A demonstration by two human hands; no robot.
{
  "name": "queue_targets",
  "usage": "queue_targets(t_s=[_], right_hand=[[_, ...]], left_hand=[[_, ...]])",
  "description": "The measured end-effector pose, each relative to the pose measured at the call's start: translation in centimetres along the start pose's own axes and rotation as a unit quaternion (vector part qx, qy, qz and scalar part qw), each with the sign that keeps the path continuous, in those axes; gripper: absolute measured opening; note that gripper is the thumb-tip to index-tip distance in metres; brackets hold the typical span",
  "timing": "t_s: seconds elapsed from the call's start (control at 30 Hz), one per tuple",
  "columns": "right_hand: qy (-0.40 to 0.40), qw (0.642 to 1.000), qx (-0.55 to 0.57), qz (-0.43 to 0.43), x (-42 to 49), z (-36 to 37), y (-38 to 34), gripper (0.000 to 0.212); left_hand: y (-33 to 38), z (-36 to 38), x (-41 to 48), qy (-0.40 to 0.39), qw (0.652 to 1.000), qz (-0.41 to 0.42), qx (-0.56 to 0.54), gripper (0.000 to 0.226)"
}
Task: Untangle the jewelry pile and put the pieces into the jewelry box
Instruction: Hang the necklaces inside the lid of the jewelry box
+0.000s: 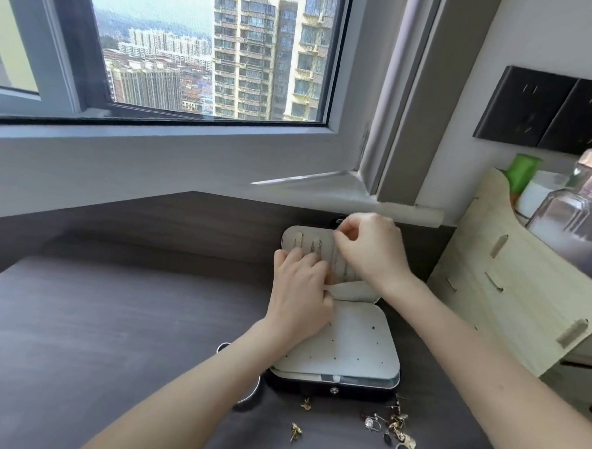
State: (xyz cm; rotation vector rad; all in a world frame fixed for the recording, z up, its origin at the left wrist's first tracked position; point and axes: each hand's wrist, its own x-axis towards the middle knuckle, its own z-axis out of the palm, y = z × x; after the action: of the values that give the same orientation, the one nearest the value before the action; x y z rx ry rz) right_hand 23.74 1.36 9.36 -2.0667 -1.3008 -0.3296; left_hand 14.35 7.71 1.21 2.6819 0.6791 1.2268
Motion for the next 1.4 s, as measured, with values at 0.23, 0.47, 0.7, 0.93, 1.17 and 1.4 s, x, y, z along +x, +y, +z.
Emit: queue_targets(t_s=[0.23,0.47,0.7,0.93,1.17,1.4], right_hand=[[0.105,0.991,-0.034,-0.075,-0.7,2.9,1.4,0.017],[0.128,0.987,-0.099,-0.020,-0.6,3.6,1.0,0.026],[0.083,0.987,0.009,0.134,0.0,2.7,0.2,0.051],[-0.024,0.971,0.104,0.212,0.3,1.7,1.1,0.043],[-0.085,0.978,0.058,0.182,-0.9,0.8,1.5,0.039],[-0.122,0.984,0.032,0.122,-1.6,-0.2,0.9,0.023]], left_hand=[[0.0,-0.2,0.0,0.007,1.000,0.007,-0.010,0.023],[0.0,0.0,0.0,-0.003,1.000,-0.002,-0.012,0.029],[-0.1,-0.1,-0.1,-0.005,1.000,-0.010,-0.010,0.021],[0.0,-0.2,0.0,0.003,1.000,-0.011,-0.015,0.016],[-0.1,-0.2,-0.1,0.018,1.000,-0.004,-0.011,0.022],[-0.3,0.0,0.1,0.003,1.000,-0.013,-0.010,0.019]])
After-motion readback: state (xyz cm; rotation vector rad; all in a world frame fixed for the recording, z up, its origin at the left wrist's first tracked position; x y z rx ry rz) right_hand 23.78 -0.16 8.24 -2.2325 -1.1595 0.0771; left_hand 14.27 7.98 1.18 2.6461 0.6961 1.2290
